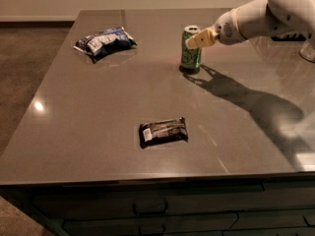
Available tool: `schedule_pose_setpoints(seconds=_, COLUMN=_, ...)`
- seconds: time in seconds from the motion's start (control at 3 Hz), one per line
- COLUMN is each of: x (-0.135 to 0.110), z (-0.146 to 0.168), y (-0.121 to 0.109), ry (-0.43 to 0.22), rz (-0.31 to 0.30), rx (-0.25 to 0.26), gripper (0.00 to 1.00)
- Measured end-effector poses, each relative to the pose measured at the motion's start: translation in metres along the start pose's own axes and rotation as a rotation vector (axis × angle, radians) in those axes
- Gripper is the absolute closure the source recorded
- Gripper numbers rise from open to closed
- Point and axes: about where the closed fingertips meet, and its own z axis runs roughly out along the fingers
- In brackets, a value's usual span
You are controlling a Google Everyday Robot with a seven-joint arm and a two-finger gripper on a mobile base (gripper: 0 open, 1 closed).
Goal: Move green can near rxbar chocolate
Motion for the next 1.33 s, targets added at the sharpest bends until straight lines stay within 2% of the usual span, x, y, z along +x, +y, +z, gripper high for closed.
schedule_pose_setpoints(seconds=0.33, x=-0.007, z=-0.015, y=0.034, ry=-0.024, rz=-0.062, rx=-0.086, gripper=0.87)
schedule_pose_setpoints(seconds=0.67, x=-0.007, z=-0.029, y=0.076, ry=-0.047, rz=-0.126, rx=-0.199, gripper=1.00)
schedule_pose_setpoints(seconds=1.0, x=0.002, z=-0.039, y=0.114, ry=-0.062, rz=-0.188, rx=-0.301, gripper=1.00)
schedule_pose_setpoints(seconds=1.33, x=0.015, z=-0.046, y=0.147, ry=-0.063, rz=-0.258, rx=-0.369, gripper=1.00)
